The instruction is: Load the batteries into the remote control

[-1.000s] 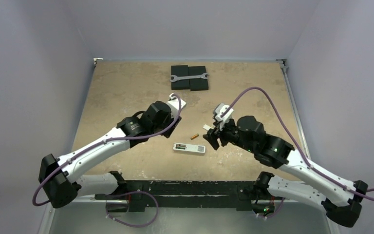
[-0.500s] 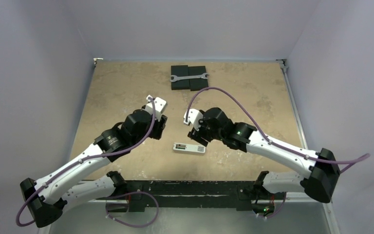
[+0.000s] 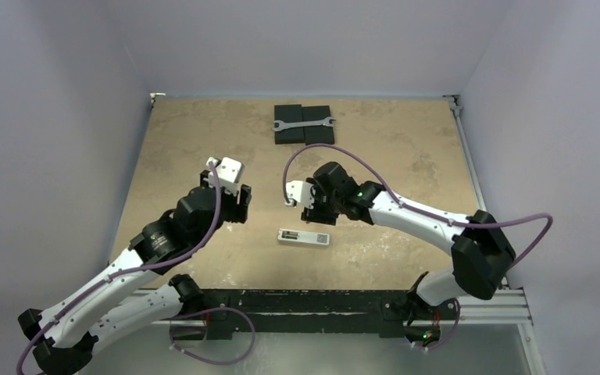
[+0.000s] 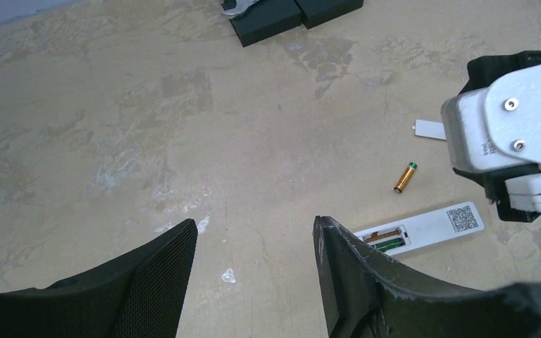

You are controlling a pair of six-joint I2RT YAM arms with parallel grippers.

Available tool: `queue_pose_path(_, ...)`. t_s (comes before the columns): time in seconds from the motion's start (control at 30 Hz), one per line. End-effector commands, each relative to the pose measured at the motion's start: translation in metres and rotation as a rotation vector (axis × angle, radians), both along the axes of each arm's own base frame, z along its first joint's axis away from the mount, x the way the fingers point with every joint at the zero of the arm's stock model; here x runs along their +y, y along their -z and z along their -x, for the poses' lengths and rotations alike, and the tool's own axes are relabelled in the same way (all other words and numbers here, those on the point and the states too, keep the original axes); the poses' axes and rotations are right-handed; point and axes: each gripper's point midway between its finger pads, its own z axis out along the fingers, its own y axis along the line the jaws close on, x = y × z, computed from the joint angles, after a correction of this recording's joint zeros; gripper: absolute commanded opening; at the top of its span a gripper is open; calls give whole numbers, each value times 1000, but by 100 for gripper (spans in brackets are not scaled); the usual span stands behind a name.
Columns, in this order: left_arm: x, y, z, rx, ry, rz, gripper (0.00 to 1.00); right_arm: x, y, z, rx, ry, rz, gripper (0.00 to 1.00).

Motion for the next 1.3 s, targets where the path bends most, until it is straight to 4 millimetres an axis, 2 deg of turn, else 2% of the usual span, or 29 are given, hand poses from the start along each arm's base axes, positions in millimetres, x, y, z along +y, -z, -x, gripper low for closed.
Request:
queue_pose_path(0.0, 4, -4, -7, -17, -56, 19, 62, 18, -9, -12, -50, -152, 29, 66)
queue_pose_path(0.33, 1, -2, -6, -5, -41, 16, 62, 22, 23, -16, 47, -319, 140, 63)
queue_pose_path(0.67, -1, -2, -6, -3, -32, 19, 62, 15, 54, -10, 135, -382, 229, 61)
queue_pose_path(0.97, -1, -1, -5, -2, -25, 19, 62, 22, 67, -11, 164, -399, 227, 58)
queue_pose_path(1.27, -2, 0, -5, 0, -22, 18, 63, 23, 75, -17, 186, -380, 233, 50)
